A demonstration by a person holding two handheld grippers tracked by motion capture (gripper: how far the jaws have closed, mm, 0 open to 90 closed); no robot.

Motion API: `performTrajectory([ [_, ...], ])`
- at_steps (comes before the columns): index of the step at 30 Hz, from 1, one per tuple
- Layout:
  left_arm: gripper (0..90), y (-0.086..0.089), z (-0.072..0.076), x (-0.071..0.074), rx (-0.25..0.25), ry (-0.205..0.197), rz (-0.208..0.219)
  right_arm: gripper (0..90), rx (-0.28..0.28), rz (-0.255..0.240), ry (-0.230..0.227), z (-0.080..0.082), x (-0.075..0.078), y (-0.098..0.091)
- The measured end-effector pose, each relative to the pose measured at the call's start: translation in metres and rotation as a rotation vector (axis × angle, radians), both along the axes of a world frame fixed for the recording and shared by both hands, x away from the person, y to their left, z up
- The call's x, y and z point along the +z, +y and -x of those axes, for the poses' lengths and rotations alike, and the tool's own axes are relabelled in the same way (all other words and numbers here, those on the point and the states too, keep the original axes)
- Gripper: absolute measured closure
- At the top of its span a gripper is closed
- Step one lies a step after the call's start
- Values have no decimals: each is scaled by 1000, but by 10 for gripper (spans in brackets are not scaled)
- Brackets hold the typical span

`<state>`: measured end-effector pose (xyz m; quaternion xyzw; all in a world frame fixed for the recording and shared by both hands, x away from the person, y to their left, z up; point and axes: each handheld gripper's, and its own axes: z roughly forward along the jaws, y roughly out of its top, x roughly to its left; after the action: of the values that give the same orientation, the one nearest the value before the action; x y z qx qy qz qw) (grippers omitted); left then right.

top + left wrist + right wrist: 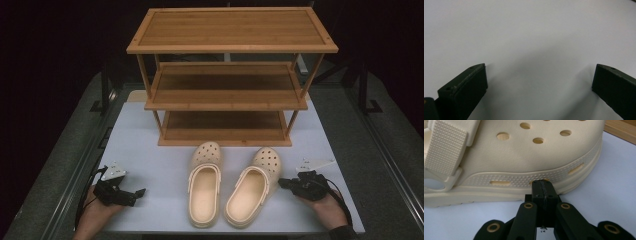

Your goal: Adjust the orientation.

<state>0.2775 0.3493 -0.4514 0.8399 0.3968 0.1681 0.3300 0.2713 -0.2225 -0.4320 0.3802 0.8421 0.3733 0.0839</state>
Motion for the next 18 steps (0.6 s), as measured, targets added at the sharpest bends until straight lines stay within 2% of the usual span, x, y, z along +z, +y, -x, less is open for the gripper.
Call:
performTrajectory([
  [18, 0, 0, 0, 0, 2, 0, 2, 899, 27, 11, 5, -26, 1, 18],
])
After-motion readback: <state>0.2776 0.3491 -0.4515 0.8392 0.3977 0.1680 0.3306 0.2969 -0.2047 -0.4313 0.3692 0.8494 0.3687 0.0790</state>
